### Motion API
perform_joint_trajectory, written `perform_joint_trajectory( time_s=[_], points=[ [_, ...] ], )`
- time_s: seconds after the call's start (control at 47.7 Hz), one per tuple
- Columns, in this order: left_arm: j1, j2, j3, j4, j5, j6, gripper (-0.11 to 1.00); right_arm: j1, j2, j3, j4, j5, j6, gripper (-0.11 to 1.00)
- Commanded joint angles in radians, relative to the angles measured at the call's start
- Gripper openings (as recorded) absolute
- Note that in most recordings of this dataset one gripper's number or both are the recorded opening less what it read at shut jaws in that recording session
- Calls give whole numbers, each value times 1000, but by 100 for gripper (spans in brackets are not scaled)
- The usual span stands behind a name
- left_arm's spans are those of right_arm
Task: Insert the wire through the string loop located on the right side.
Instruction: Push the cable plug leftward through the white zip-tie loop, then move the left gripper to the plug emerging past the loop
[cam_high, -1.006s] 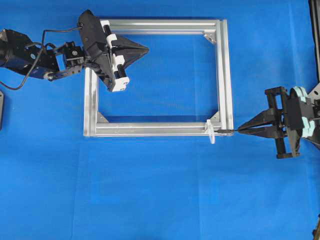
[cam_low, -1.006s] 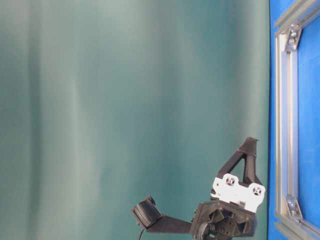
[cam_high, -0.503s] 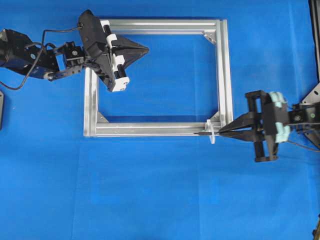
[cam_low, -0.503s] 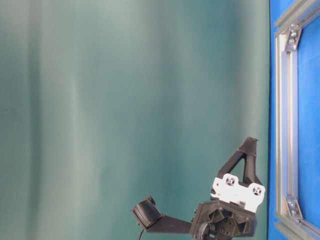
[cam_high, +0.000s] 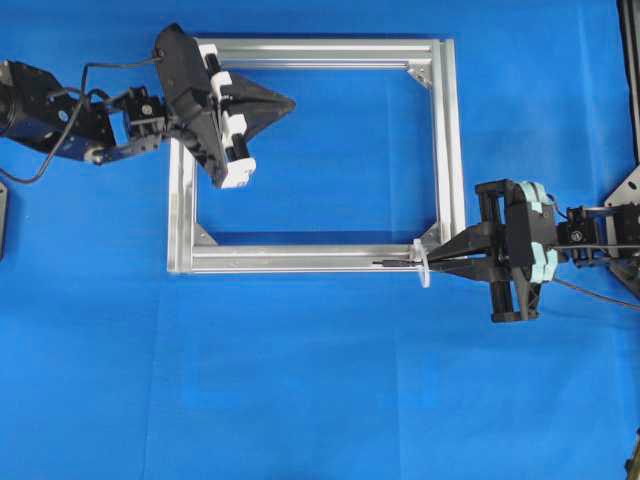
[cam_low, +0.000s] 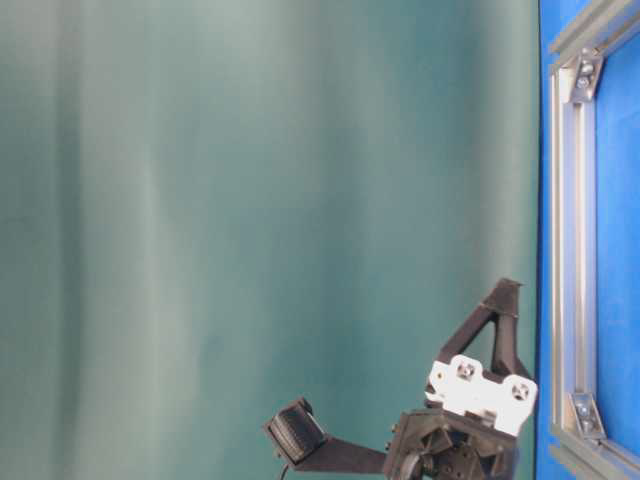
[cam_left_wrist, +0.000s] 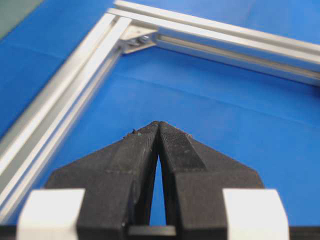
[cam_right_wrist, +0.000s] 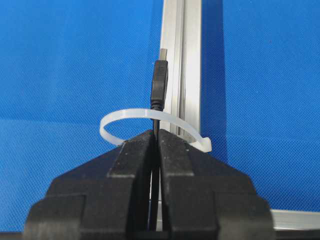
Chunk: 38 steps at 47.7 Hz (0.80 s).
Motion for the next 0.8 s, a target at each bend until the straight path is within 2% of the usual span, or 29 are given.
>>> perform_joint_trajectory(
  time_s=[0.0,0.44,0.545,0.776],
  points=[
    [-37,-32,-5,3,-6,-5,0,-2,-8,-9,3,-11,2,-4],
    [-330,-34,-3,3,9,-6,0,-2,-8,-11,3,-11,2,-4],
    [-354,-32,-11,3,9,-8,0,-2,-8,-12,3,-9,2,-4],
    [-347,-20,-43,2,18,-6,0,-2,-8,-14,3,-9,2,-4]
  ],
)
